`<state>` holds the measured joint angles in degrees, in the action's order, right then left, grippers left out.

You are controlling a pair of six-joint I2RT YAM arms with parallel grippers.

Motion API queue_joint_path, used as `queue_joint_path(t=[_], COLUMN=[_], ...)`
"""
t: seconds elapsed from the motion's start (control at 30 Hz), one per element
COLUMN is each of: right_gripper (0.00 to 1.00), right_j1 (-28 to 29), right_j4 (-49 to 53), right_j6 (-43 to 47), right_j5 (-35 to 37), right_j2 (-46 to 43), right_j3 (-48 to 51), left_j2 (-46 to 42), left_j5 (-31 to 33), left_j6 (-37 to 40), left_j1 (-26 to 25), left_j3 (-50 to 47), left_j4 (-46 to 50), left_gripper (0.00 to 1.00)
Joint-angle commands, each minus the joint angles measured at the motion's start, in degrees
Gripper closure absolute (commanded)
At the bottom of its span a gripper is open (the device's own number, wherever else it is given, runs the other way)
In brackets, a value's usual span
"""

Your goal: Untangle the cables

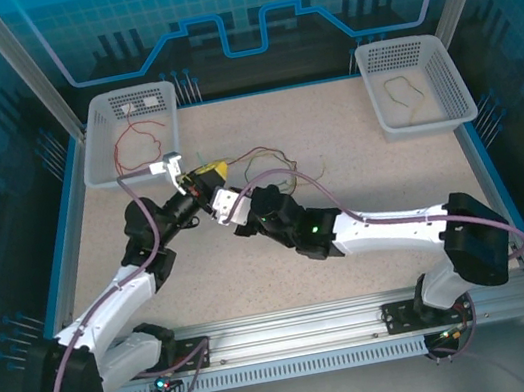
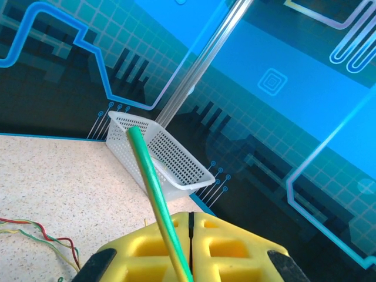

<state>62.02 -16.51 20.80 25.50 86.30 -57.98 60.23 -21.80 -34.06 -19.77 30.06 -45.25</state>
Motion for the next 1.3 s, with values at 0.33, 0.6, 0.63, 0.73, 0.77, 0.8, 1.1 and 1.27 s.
queue_joint_path(t=[0.33,0.6,0.63,0.73,0.77,0.8,1.1,1.27], right_gripper=[1.0,1.0,1.0,1.0,1.0,1.0,1.0,1.0], right_j1=[-5.17,-10.97,-11.74,-14.49,-15.78,-17.49,-37.57,-56.52], right_j4=[7.0,9.46,9.66,10.7,11.38,12.15,23.96,37.96], right_j6=[-7.99,-13.94,-14.2,-16.41,-17.33,-18.34,-20.04,-22.95], right_j5=[-14.11,-14.33,-14.38,-14.16,-14.29,-14.61,-13.2,-24.18], right_j2=[-6.16,-7.04,-7.4,-9.27,-9.84,-10.25,-9.3,1.24], right_j3=[2.7,2.41,2.65,3.27,3.31,3.38,-0.98,-15.13], left_j2=[-1.63,-3.13,-3.5,-5.11,-5.56,-5.89,1.26,1.11], left_j5=[1.28,1.05,1.47,3.51,3.44,3.22,-10.77,-11.48], left_j6=[0.85,0.86,1.31,2.14,2.48,2.72,1.67,9.3], left_j1=[0.08,0.14,0.08,0.09,0.09,0.08,-0.87,-6.33], left_j3=[-1.82,-3.35,-3.5,-5.05,-5.62,-6.3,-4.15,-0.98], left_j4=[-5.79,-9.47,-9.07,-10.14,-11.33,-12.75,-21.16,-11.81], left_gripper=[0.41,0.01,0.01,0.01,0.01,0.01,0.02,0.09])
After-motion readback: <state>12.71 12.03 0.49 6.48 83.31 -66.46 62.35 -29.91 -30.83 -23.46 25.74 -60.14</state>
